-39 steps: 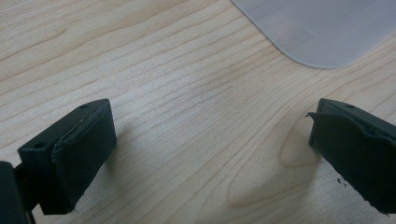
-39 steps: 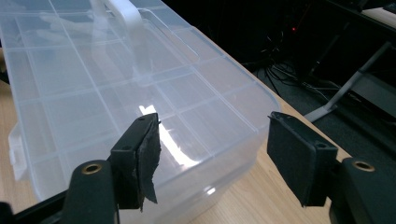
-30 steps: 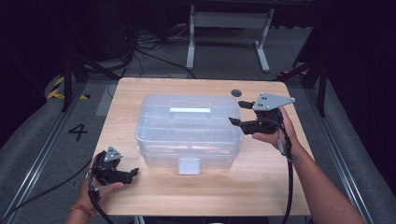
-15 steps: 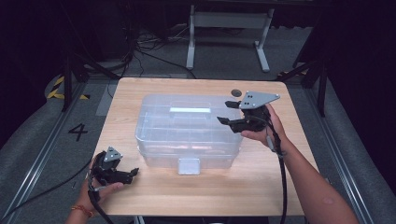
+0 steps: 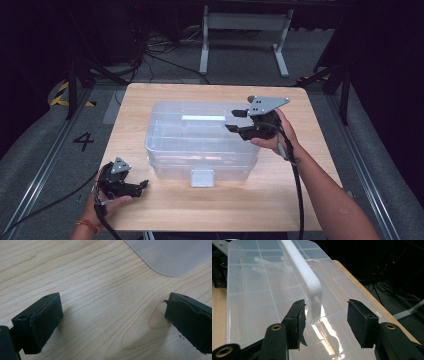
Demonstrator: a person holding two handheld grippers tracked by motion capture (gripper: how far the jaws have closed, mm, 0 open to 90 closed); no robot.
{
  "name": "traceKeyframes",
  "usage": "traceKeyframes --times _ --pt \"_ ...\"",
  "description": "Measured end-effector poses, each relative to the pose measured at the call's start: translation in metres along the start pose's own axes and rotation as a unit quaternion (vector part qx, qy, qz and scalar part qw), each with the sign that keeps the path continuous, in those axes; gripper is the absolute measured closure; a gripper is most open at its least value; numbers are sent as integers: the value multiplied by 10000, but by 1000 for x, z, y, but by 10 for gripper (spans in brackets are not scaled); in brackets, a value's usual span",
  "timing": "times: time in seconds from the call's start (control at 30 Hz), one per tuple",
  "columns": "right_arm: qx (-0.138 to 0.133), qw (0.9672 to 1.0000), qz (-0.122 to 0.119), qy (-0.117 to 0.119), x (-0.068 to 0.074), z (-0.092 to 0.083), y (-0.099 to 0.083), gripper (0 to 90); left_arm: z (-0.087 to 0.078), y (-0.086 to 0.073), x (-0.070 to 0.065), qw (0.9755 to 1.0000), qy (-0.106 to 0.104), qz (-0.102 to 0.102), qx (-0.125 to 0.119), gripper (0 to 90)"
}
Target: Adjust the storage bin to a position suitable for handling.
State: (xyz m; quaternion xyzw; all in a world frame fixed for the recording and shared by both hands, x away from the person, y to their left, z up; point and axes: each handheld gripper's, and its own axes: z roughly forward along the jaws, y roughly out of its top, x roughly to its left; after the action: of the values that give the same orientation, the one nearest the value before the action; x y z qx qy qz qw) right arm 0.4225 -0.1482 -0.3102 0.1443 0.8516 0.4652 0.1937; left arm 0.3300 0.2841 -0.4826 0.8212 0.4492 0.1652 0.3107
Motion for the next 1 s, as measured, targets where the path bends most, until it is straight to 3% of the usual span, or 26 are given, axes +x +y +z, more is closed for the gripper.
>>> traceKeyframes --times 0.47,0.67,1.0 --pt "123 9996 -241 73 9 14 13 628 0 0 0 10000 -7 -9 -1 21" --pt "175 9989 -432 -55 13 18 17 730 0 0 0 10000 4 -2 -3 22" --pt "245 9985 -482 -85 14 20 20 744 -1 -1 0 9999 31 -95 -52 54"
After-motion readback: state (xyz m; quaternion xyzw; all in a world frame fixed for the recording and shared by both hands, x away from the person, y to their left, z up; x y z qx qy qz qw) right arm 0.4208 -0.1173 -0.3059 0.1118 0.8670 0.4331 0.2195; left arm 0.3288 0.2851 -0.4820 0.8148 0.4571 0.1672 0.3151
